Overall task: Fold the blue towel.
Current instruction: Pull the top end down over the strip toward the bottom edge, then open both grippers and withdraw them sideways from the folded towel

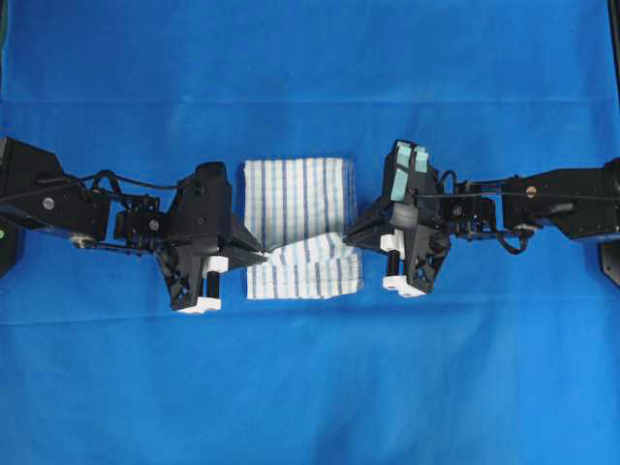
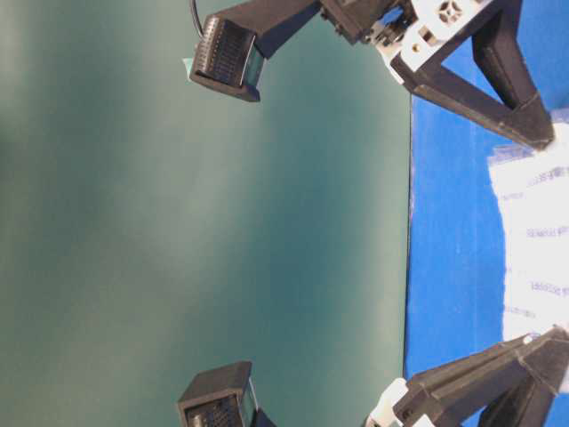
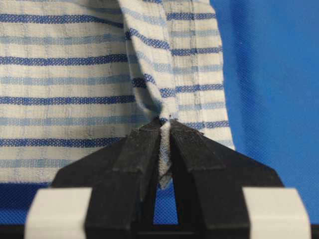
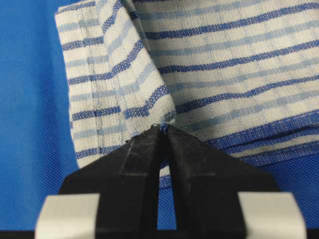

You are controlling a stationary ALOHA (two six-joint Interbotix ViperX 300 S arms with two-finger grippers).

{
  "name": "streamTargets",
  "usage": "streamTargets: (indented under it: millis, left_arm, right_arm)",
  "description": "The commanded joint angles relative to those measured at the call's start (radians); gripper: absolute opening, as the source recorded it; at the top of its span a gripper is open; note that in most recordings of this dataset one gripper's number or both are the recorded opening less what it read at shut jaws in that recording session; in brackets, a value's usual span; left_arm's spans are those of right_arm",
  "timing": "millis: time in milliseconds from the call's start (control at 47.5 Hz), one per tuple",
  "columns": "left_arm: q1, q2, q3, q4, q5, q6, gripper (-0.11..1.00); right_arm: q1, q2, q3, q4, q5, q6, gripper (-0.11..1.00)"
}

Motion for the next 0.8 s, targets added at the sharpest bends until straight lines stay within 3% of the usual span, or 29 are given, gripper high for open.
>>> streamTargets:
  millis: [0, 147, 295, 337, 421, 505, 779]
  left_arm:
    - [-0.003, -0.006, -0.008, -0.003, -0.002, -0.002, 0.04]
    - [-0.003, -0.008, -0.008, -0.003, 0.000, -0.002, 0.08]
    - [-0.003, -0.009, -0.008, -0.003, 0.006, 0.000, 0.36]
    - [-0.003, -0.011, -0.008, -0.003, 0.009, 0.002, 0.42]
    - [-0.003, -0.029, -0.008, -0.003, 0.029, 0.011, 0.54]
    - [-0.003, -0.072, -0.008, -0.003, 0.075, 0.014, 0.55]
    - [-0.003, -0.307, 0.003, 0.000, 0.242, 0.021, 0.55]
  right_arm:
    - [0.000, -0.025, -0.006, 0.005, 0.008, -0.002, 0.06]
    - [0.005, -0.025, -0.012, 0.005, 0.029, -0.002, 0.06]
    - [0.023, -0.025, -0.035, 0.005, 0.052, -0.002, 0.09]
    - [0.029, -0.026, -0.044, 0.005, 0.058, 0.000, 0.17]
    - [0.043, -0.040, -0.064, 0.005, 0.080, -0.002, 0.45]
    - [0.051, -0.067, -0.081, 0.005, 0.107, -0.002, 0.64]
    - [0.055, -0.258, -0.118, -0.009, 0.241, -0.017, 0.59]
